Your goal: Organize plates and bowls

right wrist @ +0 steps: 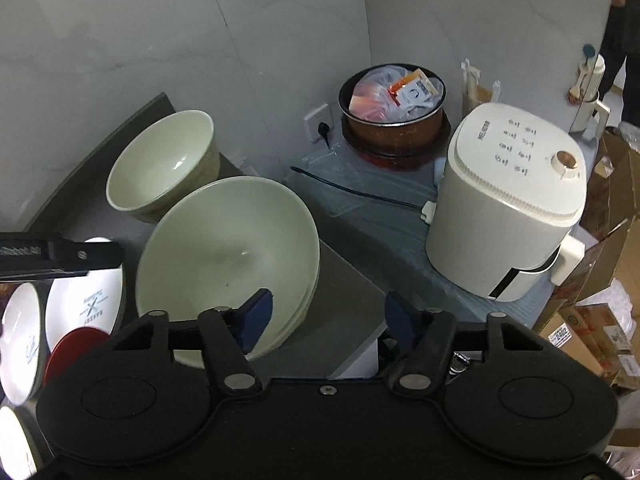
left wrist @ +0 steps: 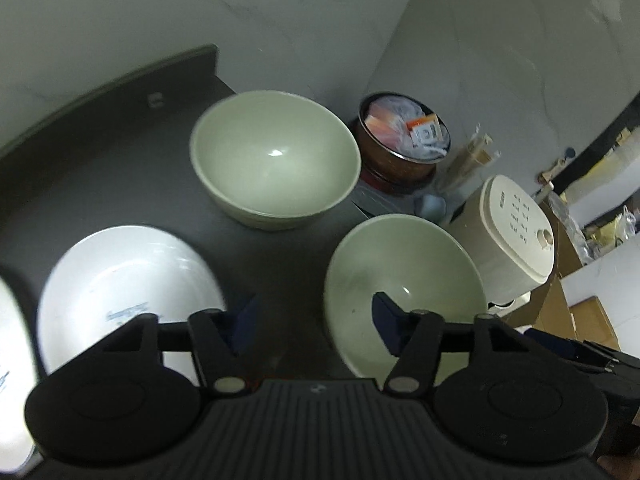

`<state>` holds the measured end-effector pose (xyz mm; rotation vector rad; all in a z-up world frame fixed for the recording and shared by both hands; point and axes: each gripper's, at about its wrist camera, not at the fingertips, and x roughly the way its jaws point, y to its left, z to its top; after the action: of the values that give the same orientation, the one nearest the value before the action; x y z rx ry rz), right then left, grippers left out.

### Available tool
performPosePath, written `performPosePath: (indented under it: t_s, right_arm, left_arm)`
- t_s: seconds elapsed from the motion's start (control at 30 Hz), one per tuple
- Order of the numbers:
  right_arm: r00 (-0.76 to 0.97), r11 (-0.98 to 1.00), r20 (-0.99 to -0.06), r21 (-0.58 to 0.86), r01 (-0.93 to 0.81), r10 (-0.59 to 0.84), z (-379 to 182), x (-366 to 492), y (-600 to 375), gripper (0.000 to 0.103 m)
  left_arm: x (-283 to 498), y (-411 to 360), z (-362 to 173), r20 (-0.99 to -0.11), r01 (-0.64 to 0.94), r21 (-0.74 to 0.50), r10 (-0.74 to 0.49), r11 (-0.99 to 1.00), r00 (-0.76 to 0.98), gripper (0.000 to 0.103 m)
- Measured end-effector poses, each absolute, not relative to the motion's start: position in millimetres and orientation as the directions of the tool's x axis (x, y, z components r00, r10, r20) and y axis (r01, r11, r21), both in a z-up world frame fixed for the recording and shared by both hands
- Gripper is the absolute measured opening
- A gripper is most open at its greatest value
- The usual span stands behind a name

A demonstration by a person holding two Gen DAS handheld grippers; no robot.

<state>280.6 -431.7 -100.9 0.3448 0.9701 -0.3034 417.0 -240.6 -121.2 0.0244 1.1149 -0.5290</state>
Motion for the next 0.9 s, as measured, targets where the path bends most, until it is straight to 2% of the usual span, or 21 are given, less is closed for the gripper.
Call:
performPosePath:
  t_s: [0.1,0.2,0.27,0.3,0.47,0.57,0.73,0.8,0.9]
  right_arm:
    - [0.513,0.905,-0.854,0.147,0.400,-0.088,-108,291,-433,0.056]
    - [0.487,0.903,-0.870,0.148,0.403,-0.075,-116,300,-432,0.045]
    - [0.475,0.899,-0.878,0.162,0.406,-0.057,-122,306,-433,0.042]
    - [0.470,0.898,-0.881,0.167,0.407,-0.049,-124,307,-432,0.038]
    - [0.448,0.898,-0.894,0.176,0.404,-0.026,-137,316,-429,0.029]
    - [0.439,0.898,-0.899,0.183,0.399,-0.012,-146,320,-429,0.022]
    - [0.453,0.905,-0.891,0.173,0.389,-0.025,-149,321,-427,0.021]
    - [0.463,0.906,-0.886,0.177,0.384,-0.023,-148,320,-426,0.015]
    - [0.485,0.911,-0.873,0.168,0.376,-0.039,-143,318,-425,0.014]
  left_arm:
    - [428,-252,-137,-0.875,0.422,-0.238,-0.382,0.875,0.299,0.050]
    - [436,-258,-149,-0.887,0.414,-0.253,-0.380,0.875,0.262,0.034]
    - [440,-260,-156,-0.895,0.406,-0.254,-0.372,0.878,0.245,0.026]
    - [441,-261,-159,-0.897,0.406,-0.260,-0.374,0.876,0.234,0.024]
    - [448,-266,-171,-0.905,0.403,-0.279,-0.379,0.872,0.192,0.011]
    - [448,-271,-176,-0.906,0.401,-0.292,-0.385,0.868,0.174,0.005]
    - [445,-271,-177,-0.902,0.413,-0.288,-0.390,0.864,0.185,0.005]
    - [445,-268,-177,-0.901,0.401,-0.293,-0.391,0.868,0.187,0.005]
    - [440,-264,-172,-0.894,0.399,-0.295,-0.398,0.868,0.205,0.005]
